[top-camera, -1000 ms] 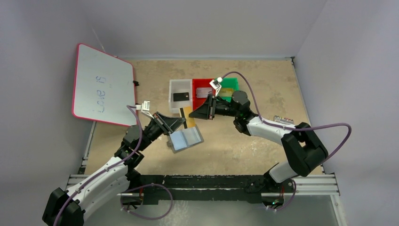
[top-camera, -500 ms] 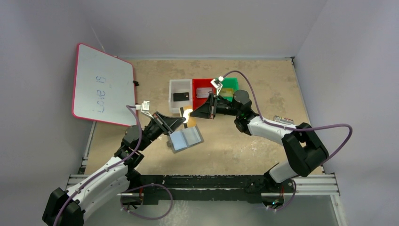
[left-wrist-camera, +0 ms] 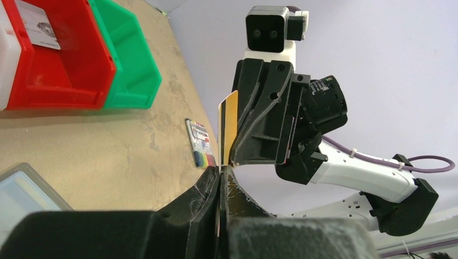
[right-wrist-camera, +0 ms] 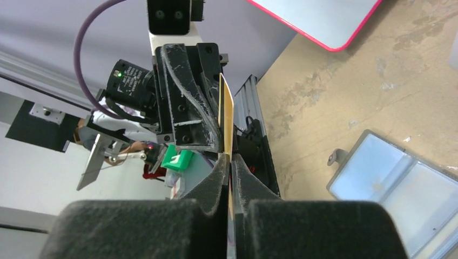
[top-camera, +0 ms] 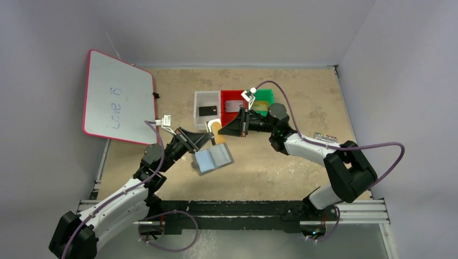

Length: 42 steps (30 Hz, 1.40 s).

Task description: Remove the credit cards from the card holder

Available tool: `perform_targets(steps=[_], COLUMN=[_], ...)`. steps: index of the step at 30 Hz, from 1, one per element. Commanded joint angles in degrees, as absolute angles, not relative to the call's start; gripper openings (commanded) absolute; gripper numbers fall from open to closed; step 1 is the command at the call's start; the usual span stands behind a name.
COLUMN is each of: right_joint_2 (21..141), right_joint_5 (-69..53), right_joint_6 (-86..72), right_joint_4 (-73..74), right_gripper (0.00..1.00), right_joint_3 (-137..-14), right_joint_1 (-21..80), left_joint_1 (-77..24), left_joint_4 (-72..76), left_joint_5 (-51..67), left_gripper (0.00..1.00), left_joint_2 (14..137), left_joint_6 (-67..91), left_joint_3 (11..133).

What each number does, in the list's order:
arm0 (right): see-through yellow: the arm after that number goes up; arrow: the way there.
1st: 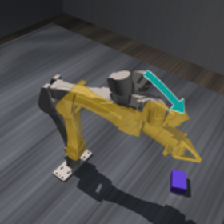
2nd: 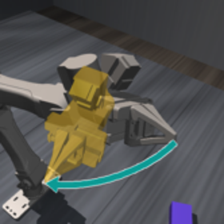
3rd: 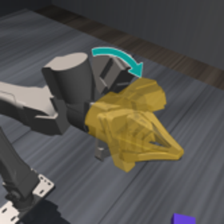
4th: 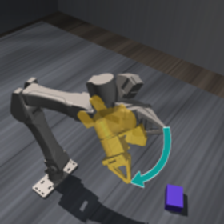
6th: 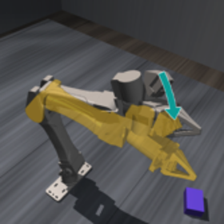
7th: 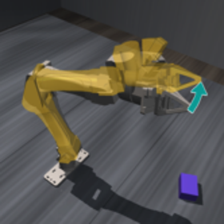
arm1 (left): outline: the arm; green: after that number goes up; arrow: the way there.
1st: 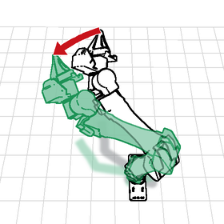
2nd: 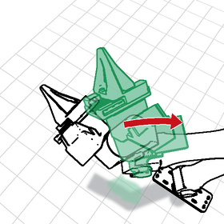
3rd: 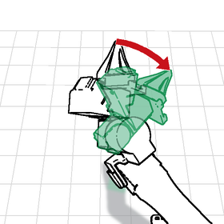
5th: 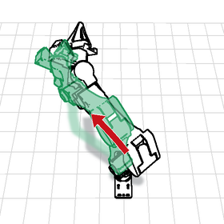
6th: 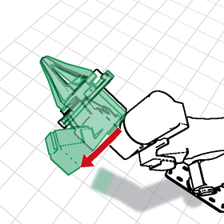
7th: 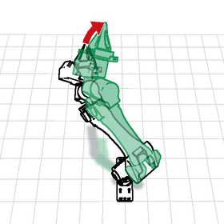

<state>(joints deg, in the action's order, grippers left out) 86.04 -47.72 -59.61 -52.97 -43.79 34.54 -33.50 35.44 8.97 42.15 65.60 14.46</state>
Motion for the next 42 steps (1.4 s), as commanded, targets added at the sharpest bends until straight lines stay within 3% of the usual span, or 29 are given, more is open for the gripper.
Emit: perform_targets(steps=[1, 3, 6, 9, 16, 18, 22, 26, 28, 42], right_joint_2=[82.8, 81.4, 77.9, 73.8, 64.4, 64.2, 68.3, 71.4, 73.5, 83.0], right_joint_5=[-47.8, -44.9, -35.5, -24.2, 2.3, 7.7, 16.0, 16.7, 9.1, -12.1], right_joint_6=[-54.6, -49.5, -39.5, -30.5, 3.7, 18.0, 30.8, 39.8, 40.6, 58.8], right_joint_4=[-49.6, -43.4, -31.5, -24.0, -22.5, -21.9, -16.4, -15.1, -10.4, 1.4], right_gripper=[0.0, 0.0, 0.0, 0.0, 0.0, 0.0, 0.0, 0.0, 0.0, 0.0], right_joint_3=[-47.2, -48.8, -51.4, -51.7, -46.9, -46.2, -49.0, -50.0, -52.7, -62.3], right_joint_1=[34.7, 34.7, 34.7, 34.8, 34.8, 34.7, 34.7, 33.6, 29.9, 21.7], left_joint_1=[-33.6, -33.6, -33.6, -33.6, -33.6, -33.6, -33.6, -33.6, -33.6, -33.6], left_joint_4=[36.4, 32.5, 26.1, 18.4, 4.5, 2.5, 1.2, -0.1, -0.9, -7.6], left_joint_5=[8.6, 8.5, 7.4, 3.5, -4.2, -5.2, -5.0, -4.5, -4.4, -3.6], left_gripper=[0.12, 0.33, 0.45, 0.51, 0.57, 0.58, 0.65, 0.69, 0.7, 0.72], left_joint_2=[42.8, 42.9, 41.8, 38.9, 32.9, 32.1, 32.3, 33.3, 33.5, 35.5], left_joint_6=[66.2, 65.3, 62.8, 60.3, 55.7, 55.2, 54.8, 54.5, 54.2, 50.6], left_joint_3=[15.1, 16.6, 18.8, 21.1, 25.0, 25.5, 25.9, 26.8, 27.1, 30.7])
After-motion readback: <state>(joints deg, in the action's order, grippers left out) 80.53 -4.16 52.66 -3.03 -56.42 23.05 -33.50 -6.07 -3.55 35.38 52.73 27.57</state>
